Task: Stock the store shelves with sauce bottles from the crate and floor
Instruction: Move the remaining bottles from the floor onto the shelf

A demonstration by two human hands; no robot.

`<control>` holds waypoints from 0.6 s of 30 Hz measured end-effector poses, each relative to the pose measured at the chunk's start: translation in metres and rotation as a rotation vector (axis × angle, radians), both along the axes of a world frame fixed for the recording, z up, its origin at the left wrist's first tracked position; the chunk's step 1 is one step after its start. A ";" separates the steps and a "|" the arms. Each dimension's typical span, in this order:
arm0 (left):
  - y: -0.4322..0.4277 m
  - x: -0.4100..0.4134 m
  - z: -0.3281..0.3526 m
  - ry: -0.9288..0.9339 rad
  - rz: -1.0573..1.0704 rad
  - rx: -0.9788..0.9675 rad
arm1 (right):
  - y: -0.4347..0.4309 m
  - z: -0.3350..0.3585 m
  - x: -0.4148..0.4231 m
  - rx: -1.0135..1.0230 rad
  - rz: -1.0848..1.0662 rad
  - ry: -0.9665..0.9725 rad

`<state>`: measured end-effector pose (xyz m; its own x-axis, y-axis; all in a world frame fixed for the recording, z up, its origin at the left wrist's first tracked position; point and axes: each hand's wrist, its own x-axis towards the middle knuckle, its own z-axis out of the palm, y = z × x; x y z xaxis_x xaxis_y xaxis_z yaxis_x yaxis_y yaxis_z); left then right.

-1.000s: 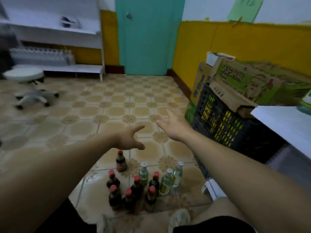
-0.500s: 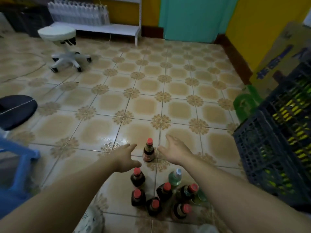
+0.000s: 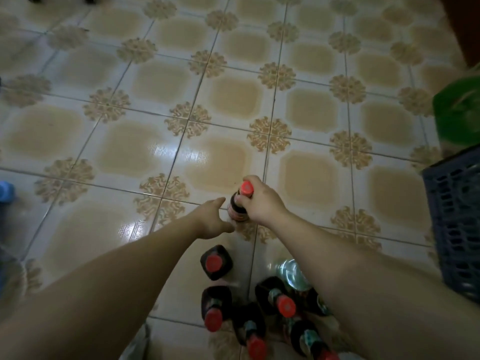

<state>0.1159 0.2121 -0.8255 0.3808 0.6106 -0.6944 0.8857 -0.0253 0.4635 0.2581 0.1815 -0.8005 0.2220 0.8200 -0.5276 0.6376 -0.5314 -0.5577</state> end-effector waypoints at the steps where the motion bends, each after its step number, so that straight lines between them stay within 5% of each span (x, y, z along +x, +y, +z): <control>1: 0.000 0.001 -0.005 -0.003 0.012 -0.010 | 0.000 -0.005 -0.001 0.014 -0.027 0.006; 8: -0.013 0.001 0.008 -0.066 0.052 -0.010 | -0.023 0.024 -0.003 0.125 -0.108 0.015; 13: -0.035 -0.006 0.067 -0.153 0.061 0.025 | -0.053 0.109 -0.004 0.356 -0.178 0.087; 18: -0.070 -0.015 0.164 -0.440 0.086 0.085 | -0.086 0.220 -0.013 0.641 -0.260 0.148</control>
<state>0.1006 0.1416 -0.6620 0.5734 0.7006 -0.4246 0.6059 -0.0138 0.7954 0.2451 0.0956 -0.5808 0.4160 0.9094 0.0022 0.4281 -0.1938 -0.8827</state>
